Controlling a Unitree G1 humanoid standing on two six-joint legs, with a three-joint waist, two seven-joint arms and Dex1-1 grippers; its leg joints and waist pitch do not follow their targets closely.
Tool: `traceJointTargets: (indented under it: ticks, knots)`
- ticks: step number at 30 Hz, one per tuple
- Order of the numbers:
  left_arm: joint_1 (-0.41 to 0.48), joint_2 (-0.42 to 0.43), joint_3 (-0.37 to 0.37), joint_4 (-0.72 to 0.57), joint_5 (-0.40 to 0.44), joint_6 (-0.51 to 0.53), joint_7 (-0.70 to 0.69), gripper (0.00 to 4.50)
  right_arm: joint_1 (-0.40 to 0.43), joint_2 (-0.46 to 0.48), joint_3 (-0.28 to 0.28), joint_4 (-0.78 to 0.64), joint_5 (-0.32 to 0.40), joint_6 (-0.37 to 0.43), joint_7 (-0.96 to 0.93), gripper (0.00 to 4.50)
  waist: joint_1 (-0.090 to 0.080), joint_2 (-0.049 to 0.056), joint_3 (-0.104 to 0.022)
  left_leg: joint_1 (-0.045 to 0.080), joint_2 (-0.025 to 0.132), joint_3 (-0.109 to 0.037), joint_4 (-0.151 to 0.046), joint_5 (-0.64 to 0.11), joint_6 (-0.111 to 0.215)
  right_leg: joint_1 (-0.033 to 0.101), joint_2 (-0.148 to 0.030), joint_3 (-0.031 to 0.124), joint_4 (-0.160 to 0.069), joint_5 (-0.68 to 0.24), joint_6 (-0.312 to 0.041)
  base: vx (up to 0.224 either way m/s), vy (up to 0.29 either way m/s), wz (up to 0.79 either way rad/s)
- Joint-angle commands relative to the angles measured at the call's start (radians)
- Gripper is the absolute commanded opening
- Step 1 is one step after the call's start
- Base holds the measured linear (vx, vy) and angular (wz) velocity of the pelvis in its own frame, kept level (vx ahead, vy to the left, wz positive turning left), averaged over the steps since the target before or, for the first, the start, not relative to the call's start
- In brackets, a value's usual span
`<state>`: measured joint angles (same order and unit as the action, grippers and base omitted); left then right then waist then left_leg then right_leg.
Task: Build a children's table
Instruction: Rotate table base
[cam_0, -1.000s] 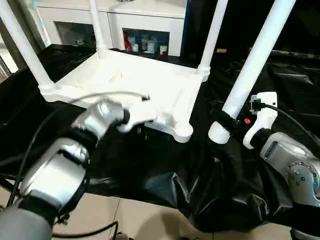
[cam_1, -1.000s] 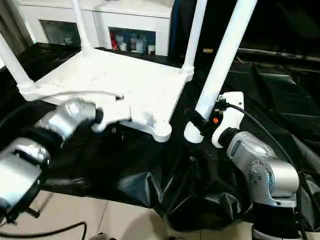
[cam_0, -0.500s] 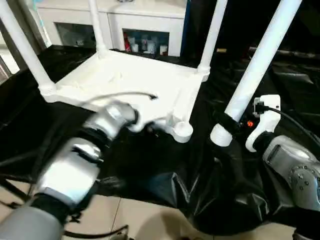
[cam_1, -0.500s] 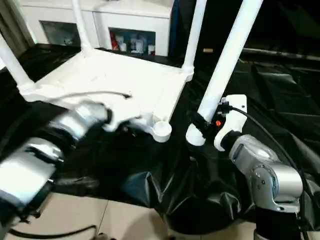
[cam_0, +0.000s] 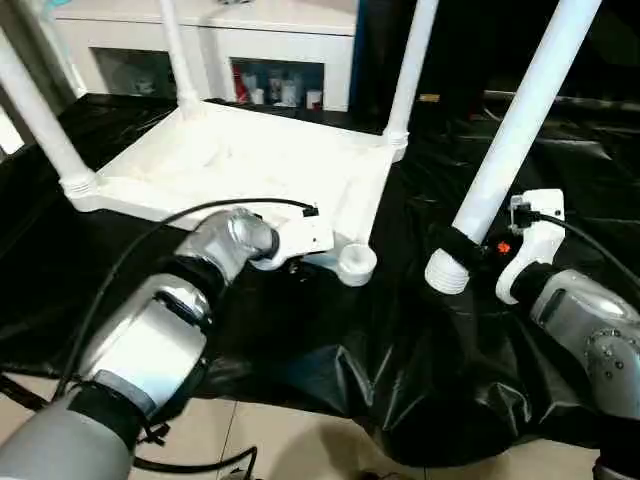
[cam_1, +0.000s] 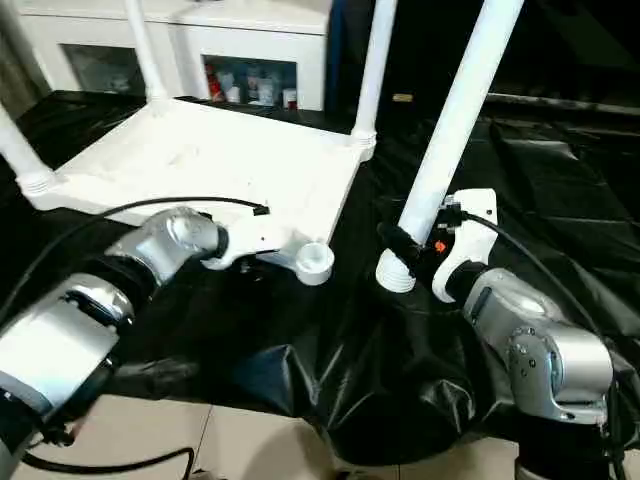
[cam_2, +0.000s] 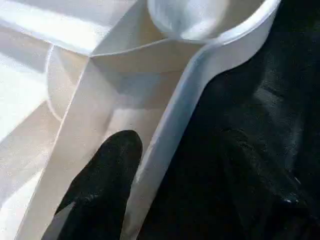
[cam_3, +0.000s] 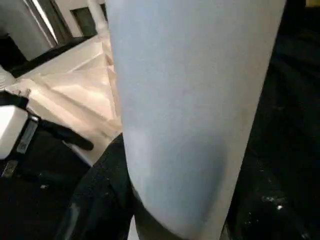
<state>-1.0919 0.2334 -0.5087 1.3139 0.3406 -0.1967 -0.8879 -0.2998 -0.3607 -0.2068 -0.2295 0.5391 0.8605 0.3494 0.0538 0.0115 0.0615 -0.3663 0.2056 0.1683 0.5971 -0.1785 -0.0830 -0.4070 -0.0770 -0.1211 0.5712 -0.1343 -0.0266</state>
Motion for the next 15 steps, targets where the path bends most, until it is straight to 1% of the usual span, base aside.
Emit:
traceJointTargets:
  ticks: [1,2,3,4,5,6,7,8,9,10,12,13,15]
  knots:
    - [0.003,-0.003,-0.018,0.024,0.019,0.014,-0.070,2.66,-0.025,-0.010,0.004,0.005,-0.003,-0.014,0.009,1.93,0.005,-0.005,-0.065,0.006,0.004,-0.005,-0.064,-0.183,0.079,0.066,-0.062,0.039,-0.093,-0.416,-0.075,0.000,0.000,0.00]
    - [0.001,-0.003,-0.018,0.023,0.021,0.014,-0.076,2.59,-0.027,-0.011,0.004,0.008,-0.004,-0.016,0.010,1.93,0.006,-0.007,-0.067,0.006,0.005,-0.006,-0.064,-0.178,0.080,0.067,-0.063,0.040,-0.091,-0.407,-0.081,0.000,0.000,0.00]
    - [-0.011,0.006,-0.028,0.009,0.035,0.003,-0.114,2.56,-0.037,-0.016,0.011,0.025,-0.009,-0.028,0.019,1.93,0.009,-0.005,-0.070,0.006,0.008,-0.006,-0.064,-0.169,0.082,0.068,-0.065,0.041,-0.087,-0.384,-0.094,0.000,0.000,0.00]
    - [-0.017,0.011,-0.030,0.000,0.036,0.001,-0.148,2.47,-0.044,-0.019,0.015,0.036,-0.013,-0.036,0.025,1.93,0.013,-0.006,-0.074,0.006,0.011,-0.007,-0.065,-0.159,0.082,0.071,-0.067,0.043,-0.082,-0.357,-0.108,0.000,0.000,0.00]
    - [-0.018,0.013,-0.030,-0.004,0.036,0.001,-0.159,2.47,-0.046,-0.020,0.016,0.040,-0.014,-0.039,0.026,1.93,0.013,-0.005,-0.074,0.006,0.012,-0.007,-0.065,-0.154,0.081,0.071,-0.068,0.044,-0.079,-0.343,-0.117,0.000,0.000,0.00]
    - [-0.019,0.018,-0.031,-0.012,0.034,-0.004,-0.183,2.21,-0.049,-0.022,0.020,0.046,-0.017,-0.044,0.031,1.93,0.014,-0.005,-0.075,0.006,0.013,-0.006,-0.064,-0.152,0.082,0.071,-0.069,0.046,-0.075,-0.315,-0.135,0.000,0.000,0.00]
    - [-0.019,0.019,-0.031,-0.014,0.034,-0.005,-0.191,2.21,-0.051,-0.023,0.022,0.049,-0.018,-0.046,0.033,1.93,0.016,-0.003,-0.075,0.006,0.014,-0.006,-0.064,-0.150,0.081,0.071,-0.070,0.048,-0.072,-0.295,-0.150,0.000,0.000,0.00]
    - [-0.020,0.023,-0.029,-0.021,0.032,-0.008,-0.211,2.16,-0.054,-0.025,0.027,0.056,-0.022,-0.051,0.039,1.93,0.018,-0.005,-0.078,0.007,0.015,-0.006,-0.064,-0.148,0.081,0.073,-0.071,0.048,-0.070,-0.283,-0.157,0.000,0.000,0.00]
    - [-0.018,0.032,-0.026,-0.037,0.028,-0.012,-0.253,2.15,-0.057,-0.030,0.040,0.069,-0.030,-0.060,0.054,1.93,0.020,-0.003,-0.077,0.007,0.017,-0.006,-0.065,-0.144,0.079,0.073,-0.073,0.050,-0.067,-0.268,-0.168,0.000,0.000,0.00]
    - [-0.018,0.032,-0.026,-0.037,0.028,-0.012,-0.253,2.10,-0.057,-0.030,0.040,0.069,-0.030,-0.060,0.054,1.93,0.021,-0.005,-0.078,0.006,0.016,-0.005,-0.064,-0.143,0.078,0.075,-0.074,0.051,-0.065,-0.261,-0.175,0.000,0.000,0.00]
    - [-0.018,0.055,-0.030,-0.058,0.041,-0.020,-0.271,1.83,-0.054,-0.043,0.080,0.096,-0.059,-0.089,0.088,1.93,0.026,-0.005,-0.079,0.009,0.018,-0.005,-0.064,-0.149,0.075,0.075,-0.077,0.051,-0.065,-0.272,-0.180,0.000,0.000,0.00]
    - [-0.018,0.061,-0.032,-0.063,0.049,-0.021,-0.268,1.75,-0.054,-0.047,0.093,0.106,-0.067,-0.101,0.096,1.93,0.029,-0.007,-0.081,0.007,0.018,-0.005,-0.064,-0.152,0.072,0.077,-0.077,0.051,-0.064,-0.277,-0.176,0.000,0.000,0.00]
    - [-0.015,0.080,-0.037,-0.076,0.065,-0.024,-0.252,1.65,-0.058,-0.050,0.119,0.136,-0.089,-0.133,0.114,1.93,0.035,-0.008,-0.083,0.007,0.018,-0.004,-0.063,-0.155,0.066,0.077,-0.078,0.051,-0.065,-0.298,-0.168,0.000,0.000,0.00]
